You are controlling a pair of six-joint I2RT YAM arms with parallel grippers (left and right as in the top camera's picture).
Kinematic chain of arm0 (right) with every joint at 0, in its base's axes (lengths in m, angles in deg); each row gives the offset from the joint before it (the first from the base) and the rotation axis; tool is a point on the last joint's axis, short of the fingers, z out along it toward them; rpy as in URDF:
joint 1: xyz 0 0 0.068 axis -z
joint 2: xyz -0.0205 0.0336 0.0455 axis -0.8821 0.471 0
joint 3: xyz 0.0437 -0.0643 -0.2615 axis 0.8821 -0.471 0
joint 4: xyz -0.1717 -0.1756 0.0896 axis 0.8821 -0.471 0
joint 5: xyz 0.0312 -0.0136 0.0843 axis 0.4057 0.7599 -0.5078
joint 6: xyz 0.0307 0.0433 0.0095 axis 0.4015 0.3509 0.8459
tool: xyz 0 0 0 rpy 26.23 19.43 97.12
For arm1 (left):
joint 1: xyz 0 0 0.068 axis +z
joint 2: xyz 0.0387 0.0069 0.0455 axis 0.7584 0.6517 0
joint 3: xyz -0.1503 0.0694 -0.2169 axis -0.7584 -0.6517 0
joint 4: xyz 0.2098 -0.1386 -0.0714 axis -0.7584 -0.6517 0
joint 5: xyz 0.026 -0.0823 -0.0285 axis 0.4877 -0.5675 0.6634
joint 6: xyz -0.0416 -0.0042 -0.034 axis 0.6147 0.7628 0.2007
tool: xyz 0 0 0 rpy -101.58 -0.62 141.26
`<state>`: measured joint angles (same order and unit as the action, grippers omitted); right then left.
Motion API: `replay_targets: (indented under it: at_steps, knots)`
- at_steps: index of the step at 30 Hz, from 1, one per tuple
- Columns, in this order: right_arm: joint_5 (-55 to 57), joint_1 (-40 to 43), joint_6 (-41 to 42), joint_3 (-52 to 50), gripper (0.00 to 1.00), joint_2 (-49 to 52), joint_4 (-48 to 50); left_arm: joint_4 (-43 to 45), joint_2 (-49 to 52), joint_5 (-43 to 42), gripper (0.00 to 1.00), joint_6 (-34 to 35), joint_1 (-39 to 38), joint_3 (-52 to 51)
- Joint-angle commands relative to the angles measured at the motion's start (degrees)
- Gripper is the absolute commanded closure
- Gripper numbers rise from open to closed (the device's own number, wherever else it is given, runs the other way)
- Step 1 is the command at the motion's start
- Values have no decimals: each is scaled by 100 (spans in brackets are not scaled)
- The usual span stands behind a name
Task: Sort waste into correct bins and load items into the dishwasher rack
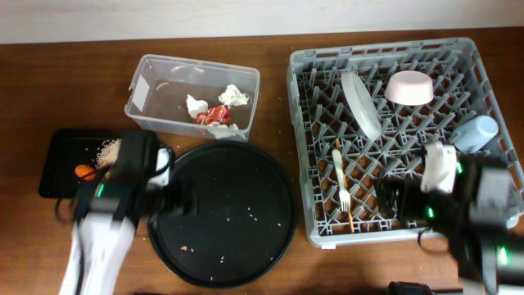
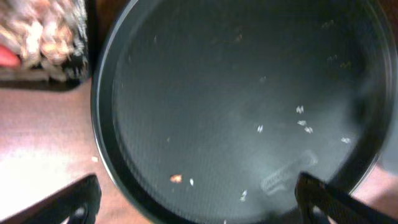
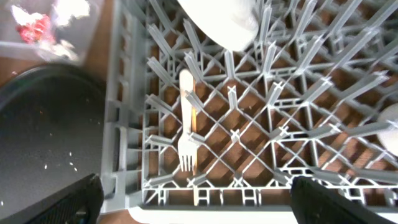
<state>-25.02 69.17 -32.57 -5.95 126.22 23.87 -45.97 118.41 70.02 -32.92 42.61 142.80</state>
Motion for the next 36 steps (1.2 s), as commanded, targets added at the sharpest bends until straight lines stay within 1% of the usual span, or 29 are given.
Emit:
replay_targets:
  at_steps: [1, 3, 5, 7, 9, 21, 24, 30, 33, 36]
  knots:
    - [367, 42, -17, -691, 2, -1394, 308, 588, -1840, -4, 1, 55, 2, -883]
    - [280, 42, -13, -852, 2, -1980, 337, 817, -2494, -9, 1, 55, 2, -1047]
    - [66, 35, -17, -861, 2, -2341, 376, 975, -3191, -9, 1, 55, 2, -1073]
    - [85, 35, -17, -861, 2, -2448, 361, 922, -3580, -13, 1, 52, 2, -1073]
    - [85, 35, -17, -861, 2, -2446, 361, 885, -3753, -13, 1, 55, 2, -1073]
    - [85, 35, -17, -861, 2, -2446, 361, 885, -3777, -13, 1, 52, 2, -1073]
    - [518, 35, -83, -861, 2, -2446, 179, 885, -3775, -13, 1, 52, 2, -1073]
    - [542, 20, -83, -1150, 2, -2522, 122, 885, -3775, -13, 1, 55, 2, -1073]
    - [579, 7, -83, -1388, 2, -2863, 295, 885, -3777, -13, 1, 52, 2, -1073]
    - [577, -205, -81, -1856, 2, -3580, 1032, 885, -3775, -13, 1, 52, 2, -1073]
